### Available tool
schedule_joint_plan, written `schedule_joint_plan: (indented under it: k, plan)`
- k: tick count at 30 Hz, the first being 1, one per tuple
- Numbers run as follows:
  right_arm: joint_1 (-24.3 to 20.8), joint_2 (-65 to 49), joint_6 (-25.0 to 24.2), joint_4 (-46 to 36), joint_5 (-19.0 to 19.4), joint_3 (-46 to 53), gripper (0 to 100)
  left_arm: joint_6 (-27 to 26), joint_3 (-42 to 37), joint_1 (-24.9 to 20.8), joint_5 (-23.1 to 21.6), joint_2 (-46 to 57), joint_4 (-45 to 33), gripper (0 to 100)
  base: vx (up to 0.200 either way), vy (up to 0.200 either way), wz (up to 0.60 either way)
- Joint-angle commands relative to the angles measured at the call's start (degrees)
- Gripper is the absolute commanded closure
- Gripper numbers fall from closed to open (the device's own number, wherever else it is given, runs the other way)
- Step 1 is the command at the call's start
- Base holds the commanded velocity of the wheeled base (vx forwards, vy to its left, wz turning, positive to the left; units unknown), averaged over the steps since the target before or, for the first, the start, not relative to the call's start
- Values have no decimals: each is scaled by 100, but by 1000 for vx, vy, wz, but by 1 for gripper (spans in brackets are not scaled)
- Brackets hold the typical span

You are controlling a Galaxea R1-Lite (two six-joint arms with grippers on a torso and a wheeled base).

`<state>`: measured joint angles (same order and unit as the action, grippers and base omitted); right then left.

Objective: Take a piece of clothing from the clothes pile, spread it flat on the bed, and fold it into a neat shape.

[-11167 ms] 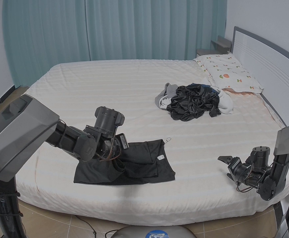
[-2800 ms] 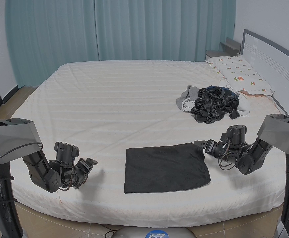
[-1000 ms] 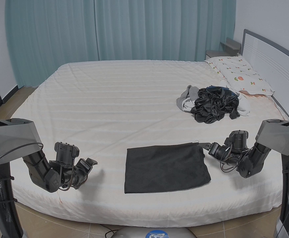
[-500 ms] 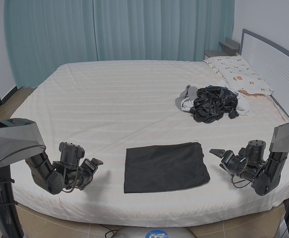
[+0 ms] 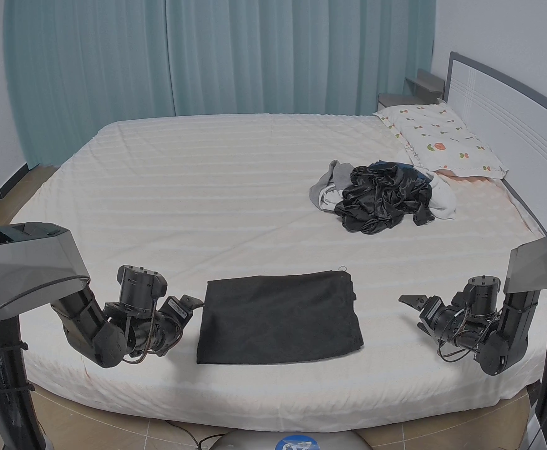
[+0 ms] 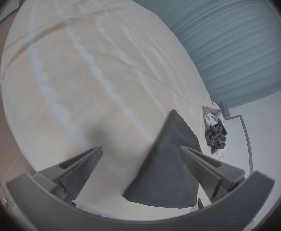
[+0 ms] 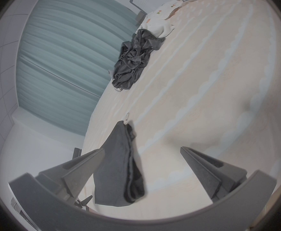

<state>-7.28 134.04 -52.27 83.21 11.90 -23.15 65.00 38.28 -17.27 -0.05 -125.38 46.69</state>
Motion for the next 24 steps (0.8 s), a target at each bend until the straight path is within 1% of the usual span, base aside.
schedule_joint_plan:
  k: [1, 2, 4, 5, 6, 7, 9, 10, 11, 12, 13, 16, 20, 22, 24]
  plan:
    - [7, 123, -2, 72, -3, 3, 0, -75, 285, 40, -21, -13, 7, 0, 0, 0, 0]
    - [7, 132, -2, 90, -3, 3, 0, -93, 321, 40, -48, -13, -2, 0, 0, 0, 0]
    - [7, 228, -2, 169, -12, 12, 0, -427, 479, 40, -109, -22, -28, 0, 0, 0, 0]
    - [7, 228, -2, 169, -12, 12, 0, -427, 479, 40, -109, -22, -28, 0, 0, 0, 0]
    - [7, 325, 7, 283, -12, 12, 0, -972, 628, 49, -127, -127, -37, 0, 0, 0, 0]
    - [7, 325, 7, 283, -12, 12, 0, -972, 628, 49, -127, -127, -37, 0, 0, 0, 0]
    - [16, 439, 15, 336, -3, 3, 0, -1525, 699, 66, -118, -364, 24, 0, 0, 0, 0]
    - [16, 457, 15, 336, -3, 3, 0, -1596, 716, 75, -118, -382, 24, 0, 0, 0, 0]
    - [-11, 510, 42, 336, -12, 3, 0, -1974, 778, 119, -118, -443, 24, 0, 0, 0, 0]
    - [-11, 510, 42, 336, -12, 3, 0, -1974, 778, 119, -118, -443, 24, 0, 0, 0, 0]
    - [-11, 527, 51, 336, -12, 3, 0, -2510, 751, 198, -136, -452, 33, 0, 0, 0, 0]
    - [-11, 527, 51, 336, -12, 3, 0, -2861, 742, 198, -153, -531, 51, 0, 0, 0, 0]
    - [-37, 536, 59, 345, -12, 30, 0, -3011, 795, 172, -127, -874, 279, 0, 0, 0, 0]
    - [-37, 536, 59, 345, -21, 21, 0, -3116, 795, 163, -136, -1015, 560, 0, 0, 0, 0]
    - [-37, 536, 59, 345, -21, 21, 0, -3107, 813, 163, -153, -1041, 596, 0, 0, 0, 0]
